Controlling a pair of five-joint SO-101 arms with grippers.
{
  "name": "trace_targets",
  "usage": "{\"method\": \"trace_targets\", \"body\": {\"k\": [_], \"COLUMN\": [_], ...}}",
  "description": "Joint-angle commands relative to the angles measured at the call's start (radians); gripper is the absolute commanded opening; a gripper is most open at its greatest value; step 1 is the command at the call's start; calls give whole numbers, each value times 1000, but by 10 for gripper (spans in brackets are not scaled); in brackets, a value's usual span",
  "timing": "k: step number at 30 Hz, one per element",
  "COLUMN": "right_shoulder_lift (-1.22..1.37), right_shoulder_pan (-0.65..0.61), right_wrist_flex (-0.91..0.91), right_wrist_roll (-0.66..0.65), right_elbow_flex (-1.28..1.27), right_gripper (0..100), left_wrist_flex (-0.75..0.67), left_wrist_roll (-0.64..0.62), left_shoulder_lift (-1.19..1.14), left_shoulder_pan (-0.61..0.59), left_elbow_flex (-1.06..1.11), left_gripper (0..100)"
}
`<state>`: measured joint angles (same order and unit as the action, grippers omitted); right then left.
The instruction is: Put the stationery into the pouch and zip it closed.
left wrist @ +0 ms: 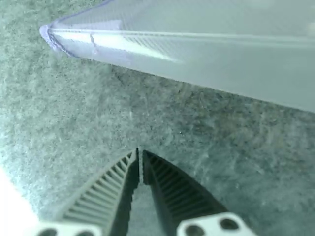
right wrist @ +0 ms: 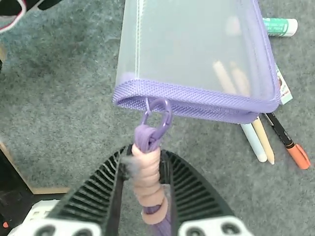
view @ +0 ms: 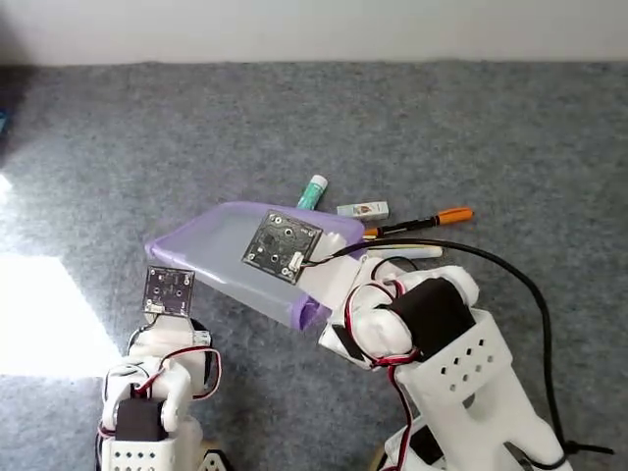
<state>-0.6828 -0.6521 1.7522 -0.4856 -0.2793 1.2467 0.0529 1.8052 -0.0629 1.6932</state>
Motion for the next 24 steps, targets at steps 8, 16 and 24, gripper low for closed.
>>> {"method": "trace_targets", "body": {"k": [8,16,24], "right_shoulder_lift": [-24,-24,-24], "right_shoulder_pan": [-4,-7,-102], "right_wrist_flex": [10,-36,-140], "right_wrist_roll": [-9,-11,-11], "right_elbow_flex": [48,49,49], "right_gripper": [8,8,8], "left_wrist_flex": [2,54,141], "left_wrist_roll": [-46,-149,-255], "left_shoulder_lift": [11,11,5], "left_shoulder_pan": [-14,-157,95], "left_elbow_flex": [-160,-443,-742], "left_gripper": [14,14,160]}}
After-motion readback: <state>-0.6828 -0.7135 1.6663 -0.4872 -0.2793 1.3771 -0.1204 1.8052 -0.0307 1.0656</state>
